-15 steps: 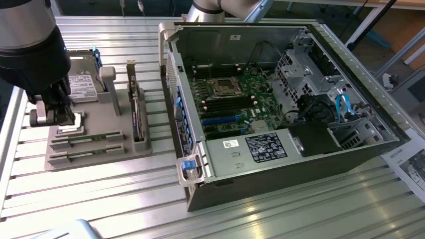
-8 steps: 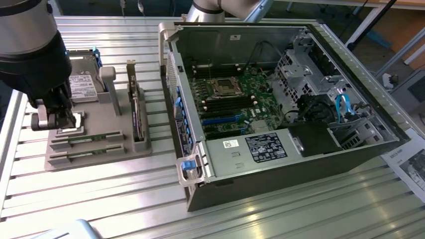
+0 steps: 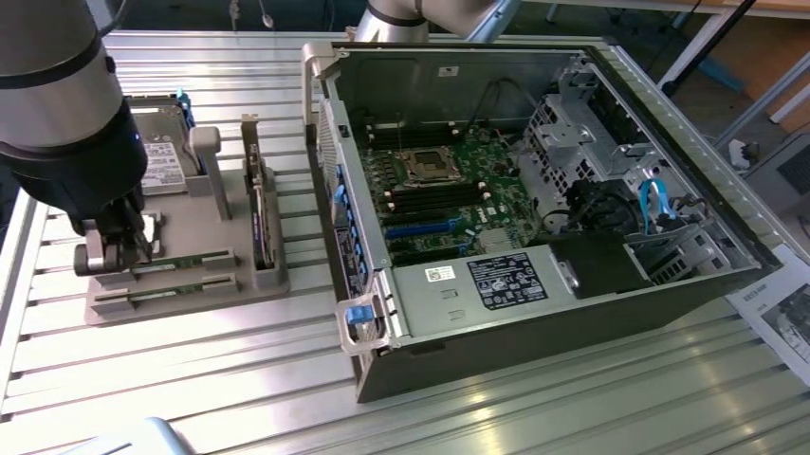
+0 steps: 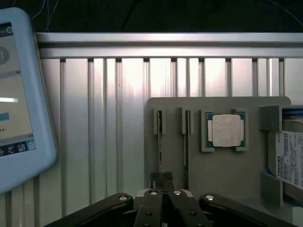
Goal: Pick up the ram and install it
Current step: 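Pick up the ram and move it above insertion slot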
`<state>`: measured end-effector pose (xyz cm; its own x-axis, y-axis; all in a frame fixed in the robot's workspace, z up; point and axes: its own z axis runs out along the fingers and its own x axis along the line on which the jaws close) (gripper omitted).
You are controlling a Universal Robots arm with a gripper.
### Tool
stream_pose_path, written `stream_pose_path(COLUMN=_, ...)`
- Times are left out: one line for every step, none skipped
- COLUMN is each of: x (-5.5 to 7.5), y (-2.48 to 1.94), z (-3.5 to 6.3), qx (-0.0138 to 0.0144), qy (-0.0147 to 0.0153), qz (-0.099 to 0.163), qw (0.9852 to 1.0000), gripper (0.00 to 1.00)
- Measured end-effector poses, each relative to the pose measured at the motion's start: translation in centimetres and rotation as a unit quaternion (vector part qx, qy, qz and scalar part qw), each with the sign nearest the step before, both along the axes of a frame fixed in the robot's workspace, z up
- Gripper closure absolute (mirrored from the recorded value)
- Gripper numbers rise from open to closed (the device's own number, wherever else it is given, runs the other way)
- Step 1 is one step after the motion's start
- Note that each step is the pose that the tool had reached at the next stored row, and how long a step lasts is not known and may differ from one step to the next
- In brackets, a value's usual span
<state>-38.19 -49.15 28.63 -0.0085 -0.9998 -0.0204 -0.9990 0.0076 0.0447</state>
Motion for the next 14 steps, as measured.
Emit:
stream_pose_path(x=0.0, y=-0.11, z=-0.24, qx=0.0, qy=0.0, qz=0.0, qw=1.0, gripper=0.9)
stream_pose_path(x=0.0, y=-0.21, z=-0.47, qx=0.0, qy=0.0, qz=0.0, qw=1.0, gripper=0.9)
stream_pose_path(x=0.0, y=-0.36, z=-0.77, qx=0.0, qy=0.0, qz=0.0, qw=1.0, gripper=0.9)
stream_pose_path(x=0.0, y=-0.49, z=-1.07, qx=0.0, qy=0.0, qz=0.0, qw=1.0, gripper=0.9)
stream_pose_path(x=0.0, y=-0.59, z=-1.32, qx=0.0001, qy=-0.0001, qz=0.0, qw=1.0, gripper=0.9)
stream_pose_path(x=0.0, y=-0.67, z=-1.54, qx=0.0, qy=0.0, qz=0.0, qw=1.0, gripper=0.9)
stream_pose_path(x=0.0, y=-0.73, z=-1.72, qx=0.0, qy=0.0, qz=0.0, qw=1.0, gripper=0.9)
stream_pose_path(x=0.0, y=-0.8, z=-1.97, qx=0.0, qy=0.0, qz=0.0, qw=1.0, gripper=0.9)
stream_pose_path(x=0.0, y=-0.8, z=-2.04, qx=0.0, qy=0.0, qz=0.0, qw=1.0, gripper=0.9)
stream_pose_path(x=0.0, y=-0.81, z=-2.04, qx=0.0, qy=0.0001, qz=0.0, qw=1.0, gripper=0.9)
stream_pose_path(x=0.0, y=-0.81, z=-2.04, qx=0.0, qy=0.0001, qz=0.0, qw=1.0, gripper=0.9)
stream_pose_path(x=0.0, y=-0.81, z=-2.05, qx=0.0, qy=0.0, qz=0.0, qw=1.0, gripper=0.9)
stream_pose_path(x=0.0, y=-0.81, z=-2.05, qx=0.0, qy=0.0, qz=0.0, qw=1.0, gripper=0.9)
stream_pose_path(x=0.0, y=-0.81, z=-2.05, qx=0.0, qy=0.0, qz=0.0, qw=1.0, gripper=0.9)
